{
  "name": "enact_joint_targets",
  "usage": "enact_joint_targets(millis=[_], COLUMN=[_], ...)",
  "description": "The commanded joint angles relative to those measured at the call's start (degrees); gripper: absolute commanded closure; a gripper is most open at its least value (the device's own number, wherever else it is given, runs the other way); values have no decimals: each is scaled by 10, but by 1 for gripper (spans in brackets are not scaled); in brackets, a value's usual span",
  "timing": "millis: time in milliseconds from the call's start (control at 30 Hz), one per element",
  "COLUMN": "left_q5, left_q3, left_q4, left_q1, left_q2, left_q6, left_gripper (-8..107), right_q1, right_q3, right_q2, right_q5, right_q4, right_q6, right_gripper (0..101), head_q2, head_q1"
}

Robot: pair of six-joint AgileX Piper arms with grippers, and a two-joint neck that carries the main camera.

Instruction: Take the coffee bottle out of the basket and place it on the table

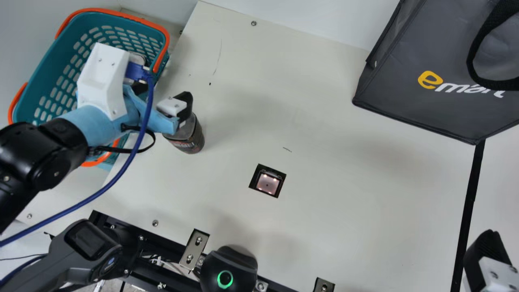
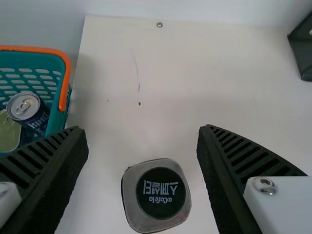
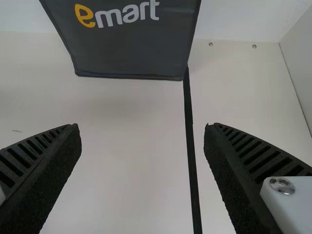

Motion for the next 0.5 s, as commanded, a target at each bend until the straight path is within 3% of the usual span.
enact_joint_targets(millis=[0, 467], left_q5=[0, 2], left_q3=[0, 0], left_q4=[0, 0], left_q1=[0, 0], left_q2=[0, 0], left_q6=[0, 0], left_gripper=[9, 9], right_q1=[0, 0], right_q3=[0, 0], right_q2=[0, 0], right_q5=[0, 0], right_q4=[0, 0], right_q6=[0, 0], right_gripper=[10, 10], head_q2=[1, 1], head_q1=[-15, -15])
